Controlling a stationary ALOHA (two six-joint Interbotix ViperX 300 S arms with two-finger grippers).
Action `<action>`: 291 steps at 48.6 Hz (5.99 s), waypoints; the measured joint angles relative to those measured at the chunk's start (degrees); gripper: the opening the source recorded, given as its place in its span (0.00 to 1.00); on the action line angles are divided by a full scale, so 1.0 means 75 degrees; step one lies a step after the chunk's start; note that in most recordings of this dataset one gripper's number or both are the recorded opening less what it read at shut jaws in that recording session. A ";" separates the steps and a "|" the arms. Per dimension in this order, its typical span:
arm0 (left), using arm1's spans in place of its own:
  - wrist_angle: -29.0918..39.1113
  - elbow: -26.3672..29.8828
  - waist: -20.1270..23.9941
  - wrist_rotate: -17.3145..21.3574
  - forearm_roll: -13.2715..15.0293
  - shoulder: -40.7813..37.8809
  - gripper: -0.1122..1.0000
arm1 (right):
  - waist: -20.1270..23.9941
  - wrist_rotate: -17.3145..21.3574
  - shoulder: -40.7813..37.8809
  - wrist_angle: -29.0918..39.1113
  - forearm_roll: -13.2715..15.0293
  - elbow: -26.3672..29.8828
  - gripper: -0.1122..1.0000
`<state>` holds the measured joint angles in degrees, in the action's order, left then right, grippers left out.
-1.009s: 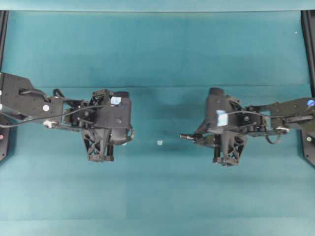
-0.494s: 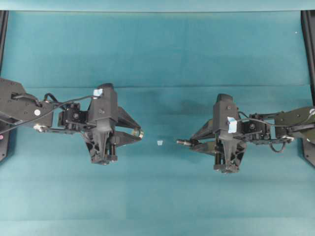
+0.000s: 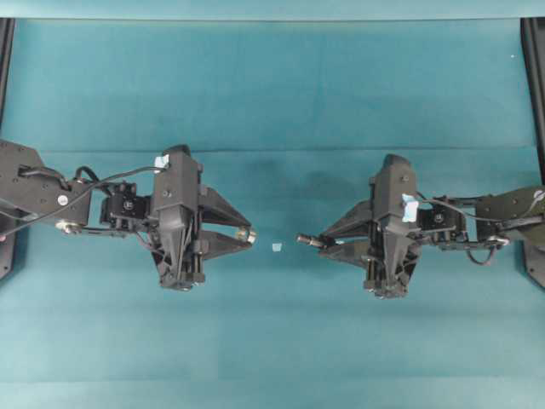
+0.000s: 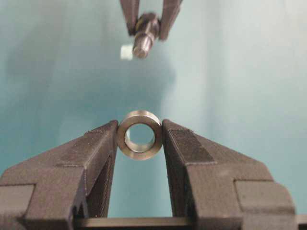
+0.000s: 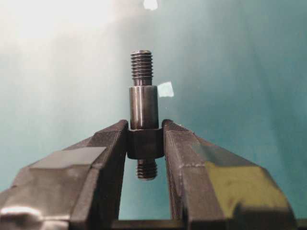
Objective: Insert the washer onto the shaft with both hands.
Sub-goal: 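Lift the washer and shaft and rotate them to face each other, then bring the washer and shaft together, aligning the washer hole over the shaft tip, then push the washer down along the shaft toward the hex collar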
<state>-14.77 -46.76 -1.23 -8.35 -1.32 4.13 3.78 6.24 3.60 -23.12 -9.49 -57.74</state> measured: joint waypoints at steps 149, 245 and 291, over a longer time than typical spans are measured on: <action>-0.0176 0.1359 -0.0129 0.0000 0.0000 -0.1523 0.41 | 0.0223 0.0012 -0.0563 -0.0820 0.0000 0.0293 0.10; 0.0305 0.2133 -0.0246 0.0023 0.0000 -0.2121 0.64 | 0.0246 0.0012 -0.0645 -0.0809 0.0000 0.0316 0.10; 0.0820 0.0855 0.0070 0.0023 0.0000 -0.0047 0.89 | 0.0340 0.0012 -0.0645 -0.0762 0.0012 0.0340 0.10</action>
<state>-8.61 -40.34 -0.70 -8.17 -1.32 3.78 6.33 6.33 -1.23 -28.83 -9.40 -55.20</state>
